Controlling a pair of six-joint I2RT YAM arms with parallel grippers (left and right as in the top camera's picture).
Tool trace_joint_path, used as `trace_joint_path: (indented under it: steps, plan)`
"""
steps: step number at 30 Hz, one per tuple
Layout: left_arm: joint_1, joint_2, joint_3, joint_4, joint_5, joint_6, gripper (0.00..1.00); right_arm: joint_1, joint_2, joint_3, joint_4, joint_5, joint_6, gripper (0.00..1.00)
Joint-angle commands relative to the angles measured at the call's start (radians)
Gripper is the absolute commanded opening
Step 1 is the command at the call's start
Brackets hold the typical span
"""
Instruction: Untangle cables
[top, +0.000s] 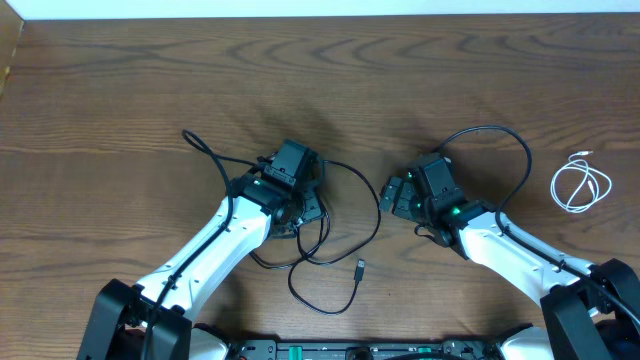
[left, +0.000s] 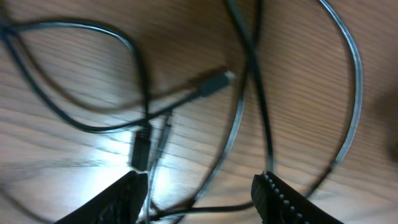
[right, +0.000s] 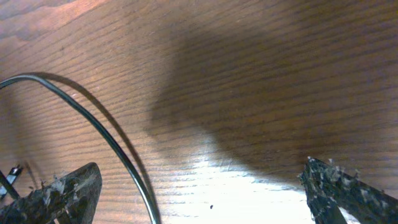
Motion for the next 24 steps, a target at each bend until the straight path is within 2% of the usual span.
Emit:
trace_joint_path:
  steps: [1,4,7,12,13,14,15,22,24]
  plan:
    - [0.012,0.011,0.004,-0.047,-0.164,0.002,0.63,-0.002,-0.011,-0.002,0.018,-0.049,-0.069,0.99]
    - [0.049,0.011,0.004,-0.104,-0.203,0.002,0.64,-0.002,-0.011,-0.002,0.094,-0.171,-0.262,0.99]
    - [0.114,0.011,0.004,-0.159,-0.219,0.003,0.64,-0.002,-0.011,-0.002,0.166,-0.343,-0.376,0.99]
    - [0.211,0.011,0.003,-0.236,-0.233,0.003,0.73,-0.002,-0.011,-0.002,0.235,-0.603,-0.507,0.94]
    - [0.223,0.011,0.004,-0.249,-0.232,0.003,0.74,-0.002,-0.011,-0.002,0.242,-0.64,-0.518,0.93]
    - [0.232,0.011,0.004,-0.256,-0.233,0.003,0.94,0.0,-0.011,-0.002,0.248,-0.672,-0.526,0.92]
    - [0.238,0.011,0.004,-0.259,-0.233,0.002,0.98,0.003,-0.011,-0.002,0.252,-0.699,-0.528,0.93]
    - [0.242,0.011,0.004,-0.255,-0.222,-0.009,0.98,0.036,-0.011,-0.002,0.267,-0.641,-0.528,0.82]
    - [0.242,0.011,0.004,-0.255,-0.222,-0.009,0.98,0.038,-0.011,-0.002,0.269,-0.642,-0.527,0.84]
